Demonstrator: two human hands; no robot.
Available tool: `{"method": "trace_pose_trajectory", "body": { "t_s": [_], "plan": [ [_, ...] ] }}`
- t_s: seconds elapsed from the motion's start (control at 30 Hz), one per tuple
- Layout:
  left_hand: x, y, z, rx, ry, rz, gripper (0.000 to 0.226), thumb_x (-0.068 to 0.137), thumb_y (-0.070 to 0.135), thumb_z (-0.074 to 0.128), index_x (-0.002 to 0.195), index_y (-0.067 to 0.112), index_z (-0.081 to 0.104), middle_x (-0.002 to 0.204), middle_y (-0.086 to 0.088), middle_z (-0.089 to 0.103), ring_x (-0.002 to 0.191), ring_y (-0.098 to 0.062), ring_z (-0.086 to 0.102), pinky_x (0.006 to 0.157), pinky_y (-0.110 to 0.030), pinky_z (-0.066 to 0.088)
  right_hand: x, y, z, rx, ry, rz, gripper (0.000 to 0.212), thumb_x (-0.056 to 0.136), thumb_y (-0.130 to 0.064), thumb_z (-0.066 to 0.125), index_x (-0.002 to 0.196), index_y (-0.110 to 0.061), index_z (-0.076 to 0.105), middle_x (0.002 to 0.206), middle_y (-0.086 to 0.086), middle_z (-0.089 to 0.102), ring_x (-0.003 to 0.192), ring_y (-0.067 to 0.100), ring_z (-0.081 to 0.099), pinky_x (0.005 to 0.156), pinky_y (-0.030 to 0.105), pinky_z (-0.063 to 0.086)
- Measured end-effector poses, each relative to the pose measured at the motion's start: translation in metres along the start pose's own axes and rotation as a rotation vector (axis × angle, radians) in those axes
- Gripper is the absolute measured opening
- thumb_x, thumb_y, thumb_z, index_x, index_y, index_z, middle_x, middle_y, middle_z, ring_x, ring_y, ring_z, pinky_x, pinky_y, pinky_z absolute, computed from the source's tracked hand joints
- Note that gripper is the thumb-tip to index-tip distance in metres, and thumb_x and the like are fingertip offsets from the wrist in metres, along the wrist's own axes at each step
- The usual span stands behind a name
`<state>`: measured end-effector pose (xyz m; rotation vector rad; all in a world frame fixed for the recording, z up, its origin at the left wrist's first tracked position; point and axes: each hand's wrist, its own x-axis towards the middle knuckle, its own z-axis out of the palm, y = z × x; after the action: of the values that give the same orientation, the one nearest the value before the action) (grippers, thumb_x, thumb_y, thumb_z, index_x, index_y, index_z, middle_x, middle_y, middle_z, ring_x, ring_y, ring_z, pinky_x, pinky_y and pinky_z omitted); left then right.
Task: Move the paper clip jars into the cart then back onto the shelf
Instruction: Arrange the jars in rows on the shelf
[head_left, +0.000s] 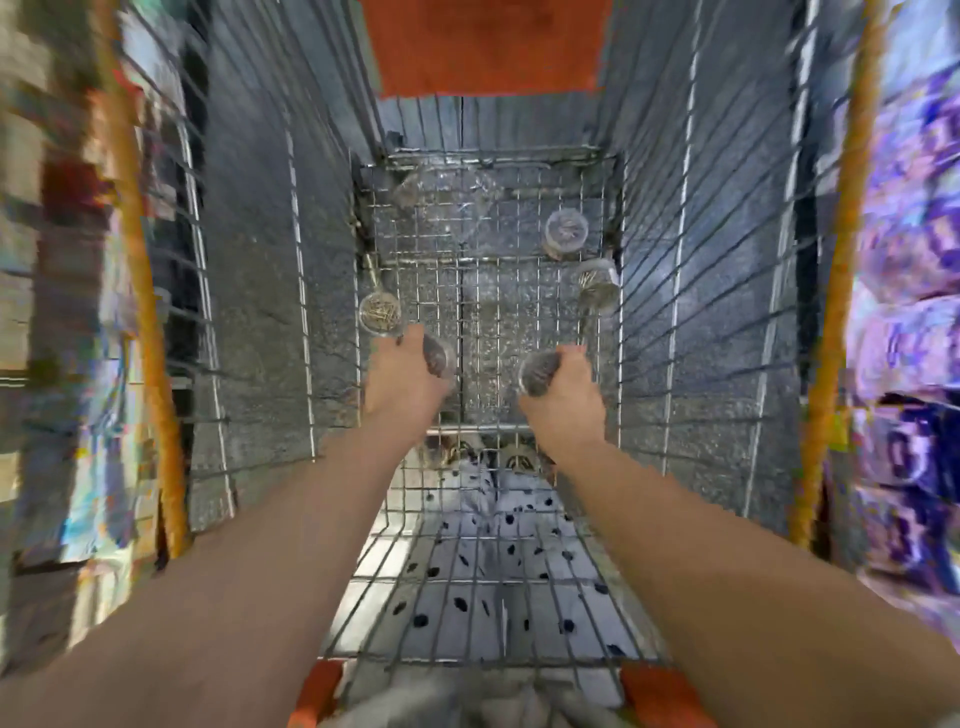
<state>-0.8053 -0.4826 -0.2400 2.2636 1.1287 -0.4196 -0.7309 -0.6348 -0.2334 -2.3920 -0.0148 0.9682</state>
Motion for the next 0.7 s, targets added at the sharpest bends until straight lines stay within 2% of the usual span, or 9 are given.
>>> {"method": "trace_pose_trajectory", "body": {
  "t_s": [0.03, 0.1, 0.2, 0.27, 0.33, 0.4, 0.53, 0.6, 0.7],
  "plan": [
    [-0.003, 0.008, -0.012, -0.025, 0.014, 0.018, 0.045, 0.077, 0.023, 0.073, 0.112, 0.025, 0.046, 0.109, -0.008, 0.051, 0.085, -0.020, 0.055, 0.079, -0.029, 0.052, -0.003, -0.013, -0.007, 0.010, -0.002, -0.041, 0.043, 0.078, -0.008, 0.072, 0.107, -0.022, 0.043, 0.100, -0.004, 0.055, 0.078, 0.009, 0.059, 0.059, 0.011, 0.043],
    [-0.013, 0.025, -0.040, -0.053, 0.042, 0.034, 0.051, 0.077, 0.022, 0.072, 0.120, 0.026, 0.046, 0.115, -0.006, 0.047, 0.085, -0.017, 0.052, 0.079, -0.023, 0.046, -0.009, -0.039, -0.023, 0.028, -0.003, -0.132, 0.045, 0.078, -0.011, 0.072, 0.112, -0.020, 0.044, 0.107, -0.003, 0.054, 0.080, 0.011, 0.059, 0.056, 0.012, 0.043],
    [-0.031, 0.049, -0.089, -0.064, 0.088, 0.061, 0.061, 0.078, 0.023, 0.070, 0.132, 0.027, 0.041, 0.122, -0.011, 0.039, 0.095, -0.025, 0.053, 0.086, -0.029, 0.045, -0.020, -0.077, -0.054, -0.003, -0.030, -0.284, 0.050, 0.077, -0.019, 0.073, 0.118, -0.021, 0.043, 0.115, -0.002, 0.054, 0.091, 0.015, 0.060, 0.069, 0.022, 0.049],
    [-0.044, 0.062, -0.122, -0.088, 0.121, 0.077, 0.064, 0.077, 0.026, 0.068, 0.135, 0.028, 0.040, 0.122, -0.012, 0.038, 0.101, -0.028, 0.054, 0.089, -0.031, 0.045, -0.029, -0.100, -0.078, -0.026, -0.036, -0.370, 0.049, 0.075, -0.021, 0.074, 0.114, -0.021, 0.045, 0.114, -0.001, 0.055, 0.092, 0.015, 0.060, 0.075, 0.028, 0.053],
    [-0.057, 0.072, -0.155, -0.133, 0.166, 0.090, 0.064, 0.078, 0.025, 0.067, 0.135, 0.029, 0.040, 0.122, -0.011, 0.036, 0.102, -0.028, 0.054, 0.089, -0.028, 0.042, -0.040, -0.123, -0.100, -0.043, -0.042, -0.466, 0.049, 0.074, -0.022, 0.074, 0.114, -0.021, 0.046, 0.114, 0.000, 0.056, 0.088, 0.014, 0.061, 0.066, 0.026, 0.051],
    [-0.070, 0.081, -0.186, -0.185, 0.234, 0.111, 0.063, 0.078, 0.025, 0.067, 0.135, 0.030, 0.041, 0.122, -0.010, 0.036, 0.102, -0.027, 0.054, 0.090, -0.027, 0.041, -0.053, -0.144, -0.118, -0.087, -0.049, -0.562, 0.053, 0.075, -0.023, 0.073, 0.119, -0.020, 0.045, 0.115, -0.002, 0.053, 0.089, 0.015, 0.058, 0.064, 0.024, 0.045],
    [-0.100, 0.089, -0.236, -0.284, 0.378, 0.207, 0.059, 0.077, 0.030, 0.069, 0.131, 0.031, 0.045, 0.118, -0.007, 0.043, 0.100, -0.018, 0.050, 0.088, -0.013, 0.032, -0.087, -0.183, -0.140, -0.084, -0.023, -0.751, 0.058, 0.072, -0.034, 0.071, 0.123, -0.023, 0.046, 0.117, -0.003, 0.055, 0.097, 0.016, 0.060, 0.082, 0.035, 0.051],
    [-0.113, 0.090, -0.259, -0.316, 0.447, 0.253, 0.059, 0.074, 0.034, 0.071, 0.127, 0.032, 0.048, 0.116, -0.005, 0.050, 0.099, -0.013, 0.051, 0.089, -0.013, 0.034, -0.104, -0.203, -0.145, -0.084, -0.023, -0.835, 0.065, 0.070, -0.040, 0.071, 0.127, -0.025, 0.045, 0.120, -0.007, 0.053, 0.103, 0.013, 0.057, 0.090, 0.036, 0.049],
    [-0.137, 0.087, -0.296, -0.270, 0.537, 0.282, 0.063, 0.071, 0.043, 0.070, 0.129, 0.035, 0.047, 0.113, -0.001, 0.054, 0.099, -0.010, 0.052, 0.088, -0.015, 0.038, -0.133, -0.233, -0.152, -0.062, -0.033, -0.931, 0.071, 0.063, -0.046, 0.073, 0.127, -0.029, 0.045, 0.121, -0.011, 0.055, 0.105, 0.009, 0.057, 0.092, 0.034, 0.048]
  ]
}}
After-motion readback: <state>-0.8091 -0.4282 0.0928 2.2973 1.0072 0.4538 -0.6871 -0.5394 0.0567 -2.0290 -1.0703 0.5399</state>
